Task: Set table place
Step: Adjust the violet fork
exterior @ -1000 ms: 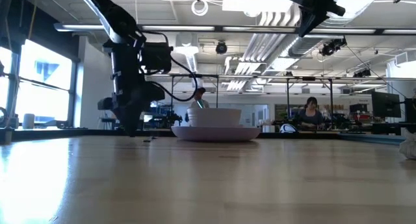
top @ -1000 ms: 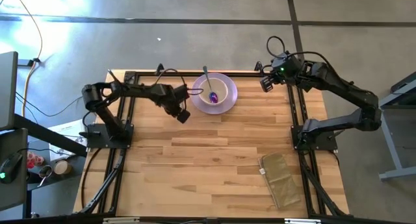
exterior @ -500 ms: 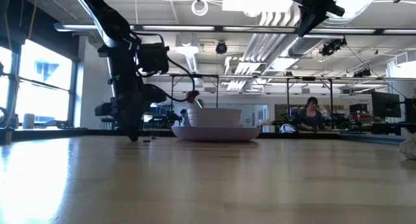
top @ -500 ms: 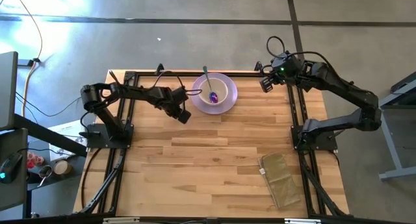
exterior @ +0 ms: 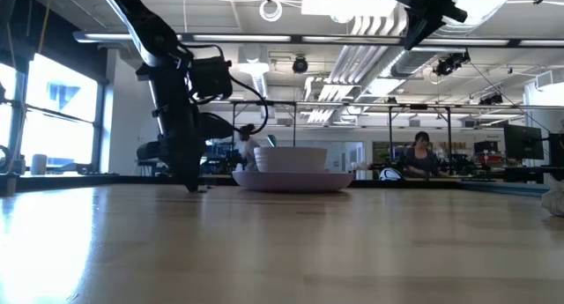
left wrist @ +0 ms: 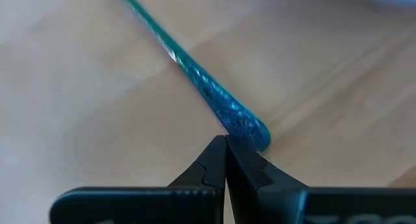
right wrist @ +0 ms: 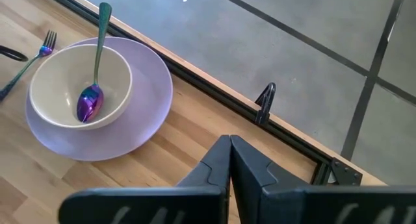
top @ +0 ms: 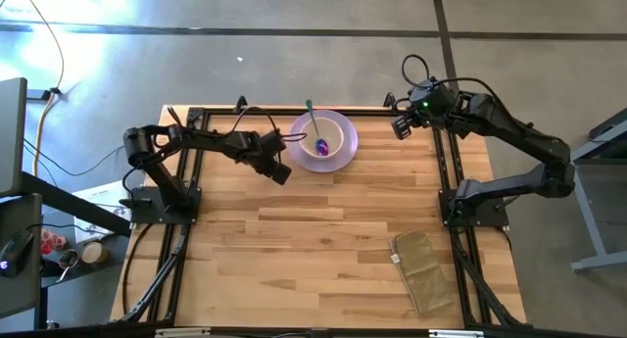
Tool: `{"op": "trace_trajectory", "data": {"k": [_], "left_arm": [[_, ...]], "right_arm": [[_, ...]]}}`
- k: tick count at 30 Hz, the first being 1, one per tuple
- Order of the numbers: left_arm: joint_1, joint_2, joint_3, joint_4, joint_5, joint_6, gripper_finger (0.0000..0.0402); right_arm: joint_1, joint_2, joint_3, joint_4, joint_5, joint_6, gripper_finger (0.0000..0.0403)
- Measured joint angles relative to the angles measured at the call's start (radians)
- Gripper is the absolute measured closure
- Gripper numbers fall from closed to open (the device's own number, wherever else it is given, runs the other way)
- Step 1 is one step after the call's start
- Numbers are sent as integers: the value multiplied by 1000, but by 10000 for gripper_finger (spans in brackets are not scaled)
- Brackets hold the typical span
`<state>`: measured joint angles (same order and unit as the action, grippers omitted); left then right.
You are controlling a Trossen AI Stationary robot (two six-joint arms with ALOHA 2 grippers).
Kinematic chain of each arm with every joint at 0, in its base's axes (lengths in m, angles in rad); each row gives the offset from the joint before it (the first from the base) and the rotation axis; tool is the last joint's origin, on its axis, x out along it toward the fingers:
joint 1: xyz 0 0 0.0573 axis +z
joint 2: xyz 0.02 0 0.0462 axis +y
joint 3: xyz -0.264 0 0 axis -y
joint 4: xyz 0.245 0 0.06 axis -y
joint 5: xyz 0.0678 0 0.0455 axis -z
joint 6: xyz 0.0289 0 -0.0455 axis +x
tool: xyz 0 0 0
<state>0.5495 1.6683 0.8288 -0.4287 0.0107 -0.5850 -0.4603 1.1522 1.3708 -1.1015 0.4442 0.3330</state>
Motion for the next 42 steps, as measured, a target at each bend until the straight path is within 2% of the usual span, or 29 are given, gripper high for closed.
{"op": "trace_trajectory", "data": {"k": [9, 14, 24, 33, 42], "left_arm": [[67, -3, 2, 4, -21, 6, 401], [139, -30, 3, -6, -44, 36, 401], [356, -30, 16, 87, 77, 69, 401], [380, -28, 53, 83, 43, 111, 401], [380, 60, 63, 90, 22, 136, 401]], "right_arm": [[0, 0, 0, 0, -4, -1, 403], [0, 0, 0, 0, -8, -1, 403], [0, 0, 0, 0, -8, -1, 403], [0, 0, 0, 27, -8, -1, 403], [0, 0, 0, 31, -9, 1, 403]]}}
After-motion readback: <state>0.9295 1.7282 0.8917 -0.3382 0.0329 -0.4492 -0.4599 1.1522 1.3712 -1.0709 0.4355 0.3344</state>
